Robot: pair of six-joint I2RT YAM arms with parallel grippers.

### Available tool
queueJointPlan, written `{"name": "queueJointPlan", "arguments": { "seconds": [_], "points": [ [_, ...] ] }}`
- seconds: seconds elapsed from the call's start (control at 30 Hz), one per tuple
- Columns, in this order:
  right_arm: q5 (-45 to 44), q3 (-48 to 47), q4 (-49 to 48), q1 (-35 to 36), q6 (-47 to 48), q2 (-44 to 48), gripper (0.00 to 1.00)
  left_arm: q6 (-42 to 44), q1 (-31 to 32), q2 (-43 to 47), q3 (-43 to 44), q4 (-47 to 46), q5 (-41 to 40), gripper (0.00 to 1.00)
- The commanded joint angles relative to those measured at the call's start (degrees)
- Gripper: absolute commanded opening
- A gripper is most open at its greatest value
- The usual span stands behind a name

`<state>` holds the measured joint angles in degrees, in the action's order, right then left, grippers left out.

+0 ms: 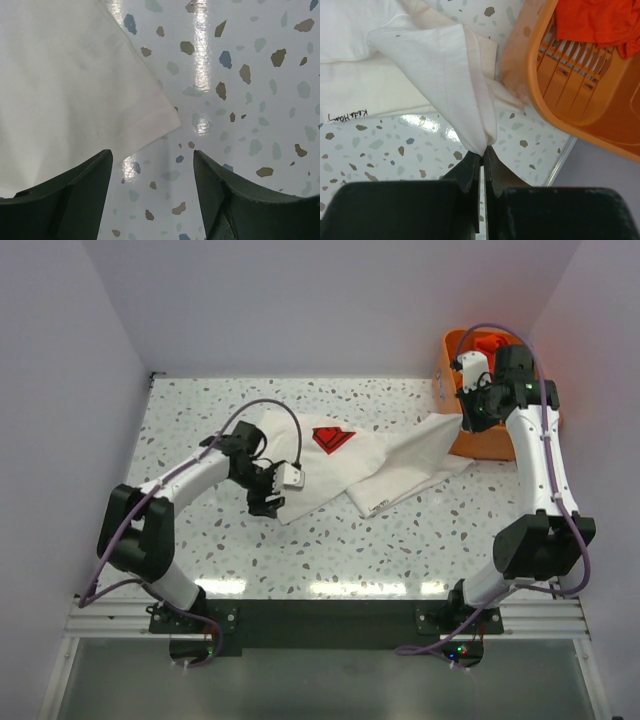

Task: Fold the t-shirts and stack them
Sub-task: Flatten the tshirt out

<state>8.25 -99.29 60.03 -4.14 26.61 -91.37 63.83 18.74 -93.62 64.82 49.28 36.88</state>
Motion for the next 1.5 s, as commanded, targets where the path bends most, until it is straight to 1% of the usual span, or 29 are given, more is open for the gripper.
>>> {"name": "queueJointPlan", "arguments": {
  "seconds": [0.0, 0.07, 0.1, 0.13, 0.17, 0.2, 0.33, 0.43, 0.57, 0.67, 0.77, 0.8, 0.87, 0.9, 0.97, 1.0, 1.03, 1.1, 1.13, 1.2, 1.23, 1.3, 1.33, 1.4, 1.43, 1.47],
  "points": [
    [1.2, 0.9, 1.1, 0.1, -0.5, 3.7, 0.00, -7.3, 5.0, 4.6, -5.0, -14.7, -7.1, 0.71],
    [1.2, 1.5, 1.1, 0.0, -0.6, 4.2, 0.00, -9.9, 6.9, 4.9, -6.9, -17.1, -9.8, 0.71],
    [1.2, 1.7, 1.1, 0.0, -0.5, 4.4, 0.00, -10.9, 8.9, 4.5, -7.3, -19.2, -10.9, 0.69],
    [1.2, 1.9, 1.1, 0.0, -0.6, 4.6, 0.00, -12.0, 9.8, 4.0, -7.5, -19.8, -13.0, 0.68],
    [1.2, 2.1, 1.1, 0.1, -0.6, 4.5, 0.00, -13.4, 10.6, 2.8, -7.4, -20.2, -13.4, 0.66],
    [1.2, 2.0, 1.1, 0.0, -0.6, 4.5, 0.00, -14.2, 12.0, 2.1, -7.3, -20.6, -14.1, 0.61],
    [0.8, 1.8, 1.0, 0.1, -0.6, 4.4, 0.00, -17.9, 14.1, -1.5, -6.3, -20.6, -16.9, 0.53],
    [0.5, 2.0, 1.0, 0.0, -0.5, 4.4, 0.00, -19.6, 14.6, -3.2, -6.5, -19.4, -16.1, 0.52],
    [0.3, 2.4, 0.9, 0.1, -0.4, 4.8, 0.00, -21.3, 15.2, -1.8, -8.6, -19.4, -14.6, 0.52],
    [0.7, 3.0, 0.7, 0.0, -0.6, 4.8, 0.00, -23.0, 15.5, -2.5, -10.0, -20.3, -15.2, 0.52],
    [3.2, 2.6, 0.4, 0.0, -3.0, 4.7, 0.00, -24.7, 15.4, -4.5, -10.9, -21.8, -18.2, 0.37],
    [4.1, 1.6, 0.7, 0.4, -3.8, 4.6, 0.00, -24.8, 15.4, -5.0, -10.9, -21.5, -18.5, 0.24],
    [6.0, 0.6, 0.6, 1.1, -7.9, 4.1, 0.00, -25.2, 15.1, -6.0, -10.2, -19.8, -17.8, 0.12],
    [8.4, -0.2, 0.4, 2.2, -9.5, 4.0, 0.00, -25.3, 14.7, -6.1, -9.8, -18.9, -14.9, 0.01],
    [11.9, -0.3, -2.7, 3.3, -18.2, 4.0, 0.00, -25.2, 13.6, -5.5, -8.3, -16.2, -11.1, 0.00],
    [16.5, -0.8, -3.9, 3.7, -22.0, 3.9, 0.00, -25.2, 13.2, -5.0, -8.0, -15.5, -7.7, 0.00],
    [18.3, -0.8, -7.8, 5.6, -31.1, 3.8, 0.00, -25.4, 12.8, -4.0, -7.7, -14.9, -6.5, 0.00],
    [22.5, -0.5, -12.5, 8.1, -40.1, 3.9, 0.00, -25.8, 11.9, -3.2, -7.5, -13.1, -3.7, 0.00],
    [23.6, -0.3, -16.8, 8.8, -48.9, 3.8, 0.00, -26.0, 11.4, -2.8, -7.6, -12.3, -2.3, 0.00],
    [27.2, 1.2, -21.8, 10.4, -58.4, 3.9, 0.00, -26.5, 9.2, -1.3, -7.9, -10.2, 1.6, 0.00],
    [29.4, 2.2, -27.3, 10.8, -67.7, 4.0, 0.00, -27.1, 8.3, -0.1, -8.6, -9.7, 2.8, 0.00],
    [31.1, 6.4, -34.5, 12.0, -77.8, 4.0, 0.00, -28.1, 6.0, 1.1, -9.8, -9.9, 4.6, 0.00],
    [31.7, 7.5, -40.8, 12.2, -86.3, 3.8, 0.00, -28.1, 5.2, 1.8, -10.8, -10.0, 5.2, 0.00],
    [31.7, 7.7, -45.1, 13.3, -92.8, 1.1, 0.00, -28.9, 2.8, 2.7, -10.9, -10.8, 5.6, 0.00],
    [32.0, 7.0, -47.9, 13.4, -97.7, -0.2, 0.00, -29.6, 1.6, 3.4, -10.8, -11.0, 6.1, 0.00],
    [31.7, 6.1, -48.9, 13.9, -99.0, -1.0, 0.00, -29.9, -0.5, 3.6, -10.4, -11.3, 6.2, 0.00]
  ]
}}
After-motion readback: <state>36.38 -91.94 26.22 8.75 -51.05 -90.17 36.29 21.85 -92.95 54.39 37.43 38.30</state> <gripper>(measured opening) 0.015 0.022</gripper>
